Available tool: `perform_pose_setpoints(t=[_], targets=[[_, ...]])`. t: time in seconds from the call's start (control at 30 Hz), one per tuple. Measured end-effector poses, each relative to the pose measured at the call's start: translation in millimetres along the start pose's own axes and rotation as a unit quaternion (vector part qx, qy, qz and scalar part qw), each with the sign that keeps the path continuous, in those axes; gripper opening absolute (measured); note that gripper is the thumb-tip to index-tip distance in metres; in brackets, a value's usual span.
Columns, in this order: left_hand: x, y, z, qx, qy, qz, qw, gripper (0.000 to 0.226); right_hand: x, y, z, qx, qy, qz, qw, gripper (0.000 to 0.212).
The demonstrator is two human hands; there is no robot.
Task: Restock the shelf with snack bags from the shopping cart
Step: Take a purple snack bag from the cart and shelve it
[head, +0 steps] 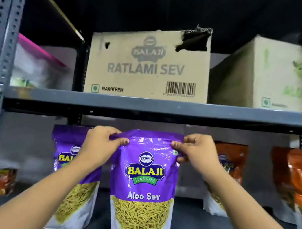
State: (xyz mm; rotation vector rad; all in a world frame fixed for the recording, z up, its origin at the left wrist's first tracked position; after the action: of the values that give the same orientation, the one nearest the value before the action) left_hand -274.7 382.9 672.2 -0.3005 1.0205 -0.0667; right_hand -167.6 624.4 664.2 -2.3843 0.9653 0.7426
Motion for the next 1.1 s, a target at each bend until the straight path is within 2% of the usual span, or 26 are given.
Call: perform_pose_setpoints(t=[0.1,0.3,0.5,0.63,0.77,0.87,0.97,1.1], targets=[[-9,22,-1,-0.053,0.013,-0.003,0.998,0.024,-15,0,20,-0.001,0.033,0.014,0.999,0.019],[-31,47,-19,-0.112,-0.005,-0.015,0.994,0.016,-34,12,37,0.005,0.059,0.049,0.997,0.015],[-33,57,-30,-0.111,-0.013,0.016,0.994,0.020,-44,26,53,0.023,0.037,0.079,0.996,0.022],[-25,59,-31,-0.105,-0.037,0.023,0.994,0.033,-36,26,60,-0.025,0.057,0.046,0.997,0.017],[-2,53,-21,-0.075,-0.009,0.046,0.996,0.049,-9,18,49,0.046,-0.014,0.113,0.992,0.031],[27,49,-18,-0.013,0.003,0.045,0.999,0.060,30,25,33,-0.010,-0.087,0.145,0.986,0.034],[63,44,-21,0.069,-0.002,0.032,0.997,0.060,74,49,23,-0.083,-0.118,0.103,0.984,0.029],[129,25,-35,0.183,-0.053,0.022,0.982,0.050,138,102,23,-0.140,-0.133,-0.004,0.981,0.023]])
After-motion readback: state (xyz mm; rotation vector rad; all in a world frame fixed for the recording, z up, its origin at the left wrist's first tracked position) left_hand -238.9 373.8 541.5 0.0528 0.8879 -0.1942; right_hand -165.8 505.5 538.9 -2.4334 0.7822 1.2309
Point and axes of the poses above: each hand's wrist, its own x-axis away from the middle knuckle, its own y-axis out of the palm, z = x × y, the point moved 4 cm from there along -x, towards the middle knuckle, and after that the axes turned 6 degrees about x, right-handed, at the moved point
